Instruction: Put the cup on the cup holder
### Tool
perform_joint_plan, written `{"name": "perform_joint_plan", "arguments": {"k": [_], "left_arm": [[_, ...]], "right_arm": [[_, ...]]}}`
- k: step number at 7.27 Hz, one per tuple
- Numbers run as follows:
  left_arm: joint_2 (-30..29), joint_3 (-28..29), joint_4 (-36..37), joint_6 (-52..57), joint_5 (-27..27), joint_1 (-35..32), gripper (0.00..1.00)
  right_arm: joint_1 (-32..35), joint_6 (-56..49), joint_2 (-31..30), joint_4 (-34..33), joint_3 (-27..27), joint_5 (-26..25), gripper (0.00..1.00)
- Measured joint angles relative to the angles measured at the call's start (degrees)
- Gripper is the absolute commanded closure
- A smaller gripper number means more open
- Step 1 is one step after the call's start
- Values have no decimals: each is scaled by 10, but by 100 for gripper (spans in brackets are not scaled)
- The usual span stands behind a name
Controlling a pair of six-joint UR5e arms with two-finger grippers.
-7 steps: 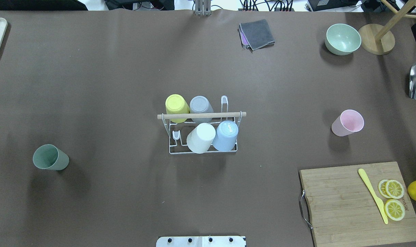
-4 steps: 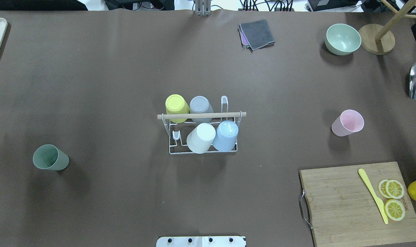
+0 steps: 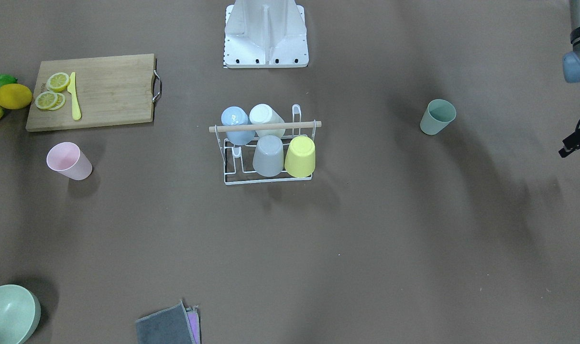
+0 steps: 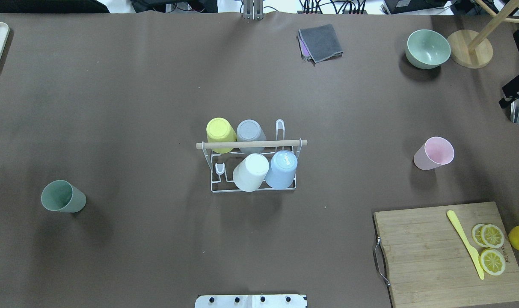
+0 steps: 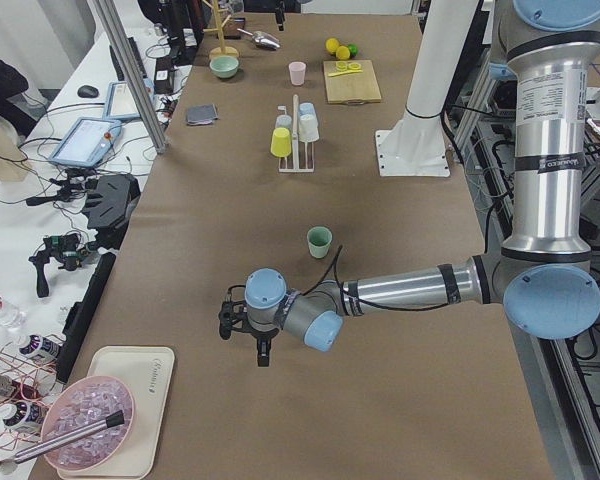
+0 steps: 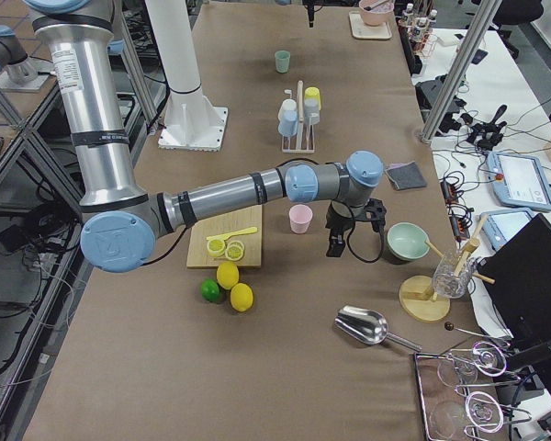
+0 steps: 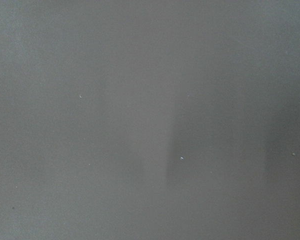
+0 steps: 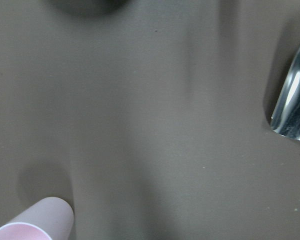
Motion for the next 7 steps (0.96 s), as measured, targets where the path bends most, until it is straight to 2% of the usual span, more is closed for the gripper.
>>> {"name": "perform_joint_plan", "arguments": {"k": [4, 6, 7], "left_arm": [[-3, -2, 15, -1, -16, -13, 4], [-42, -11, 69, 3, -60, -56, 4], [-72, -12, 92, 7, -65, -81, 4]], "right_arm": [[-34, 0, 63, -46, -37, 13, 1], [-54, 0, 94, -54, -66, 11, 1], [-65, -2, 109, -55, -89, 11, 1]]}}
